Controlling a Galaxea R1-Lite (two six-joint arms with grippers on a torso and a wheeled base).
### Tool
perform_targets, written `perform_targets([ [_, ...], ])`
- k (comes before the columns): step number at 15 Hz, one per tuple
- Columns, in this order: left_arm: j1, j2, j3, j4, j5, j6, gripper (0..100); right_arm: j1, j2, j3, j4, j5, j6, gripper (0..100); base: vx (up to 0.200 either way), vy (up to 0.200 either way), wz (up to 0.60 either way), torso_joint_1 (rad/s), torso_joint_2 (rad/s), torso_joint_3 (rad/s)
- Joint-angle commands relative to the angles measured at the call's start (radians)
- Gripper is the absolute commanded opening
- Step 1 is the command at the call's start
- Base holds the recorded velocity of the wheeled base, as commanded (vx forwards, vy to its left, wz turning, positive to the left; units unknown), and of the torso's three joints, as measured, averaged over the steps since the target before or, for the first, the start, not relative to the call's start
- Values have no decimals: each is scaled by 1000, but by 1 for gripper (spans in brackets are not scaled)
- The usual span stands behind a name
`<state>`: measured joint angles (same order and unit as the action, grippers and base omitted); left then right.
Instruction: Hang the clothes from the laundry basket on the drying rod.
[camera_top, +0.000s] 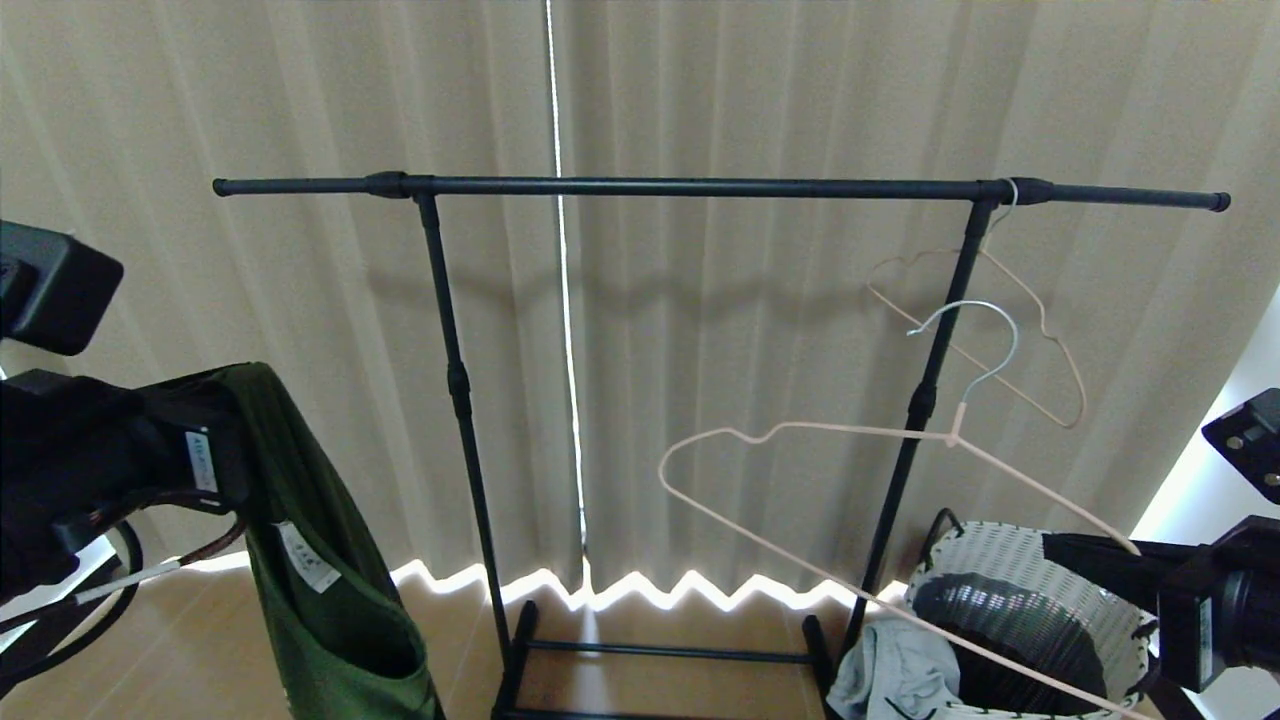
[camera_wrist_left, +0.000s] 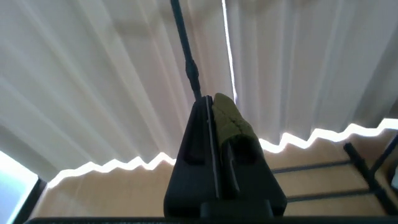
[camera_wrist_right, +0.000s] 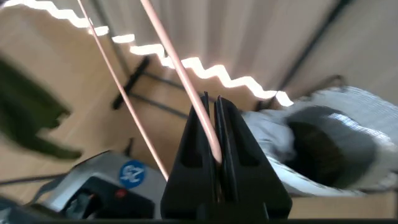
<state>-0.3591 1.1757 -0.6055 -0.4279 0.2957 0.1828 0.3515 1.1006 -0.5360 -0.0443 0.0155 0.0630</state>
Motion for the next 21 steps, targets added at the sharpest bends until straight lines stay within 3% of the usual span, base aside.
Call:
perform_targets([
  [1, -69, 97, -54, -2, 46, -23, 0, 38, 33, -9, -3, 0, 18, 0, 0, 0, 0, 0, 0, 0],
  [5, -107, 237, -125, -2, 134, -49, 0, 149, 62, -22, -57, -2, 87, 0, 0, 0, 0, 0, 0, 0],
  [7, -119, 269, -143, -2, 146, -57, 0, 187, 73, -27, -91, -2, 89, 0, 0, 0, 0, 0, 0, 0],
  [9, -129, 301, -197, 3, 148, -71, 0, 279, 96, -39, -178, -3, 153, 0, 0, 0, 0, 0, 0, 0],
  [11, -129, 341, -243, 3, 151, -74, 0, 331, 111, -67, -172, -5, 205, 0, 0, 0, 0, 0, 0, 0],
  [15, -170, 383, -289, 1, 198, -146, 0, 348, 193, -88, -183, -9, 209, 0, 0, 0, 0, 0, 0, 0],
  [21, -204, 387, -298, -2, 198, -155, 0, 359, 237, -144, -183, -16, 209, 0, 0, 0, 0, 0, 0, 0],
])
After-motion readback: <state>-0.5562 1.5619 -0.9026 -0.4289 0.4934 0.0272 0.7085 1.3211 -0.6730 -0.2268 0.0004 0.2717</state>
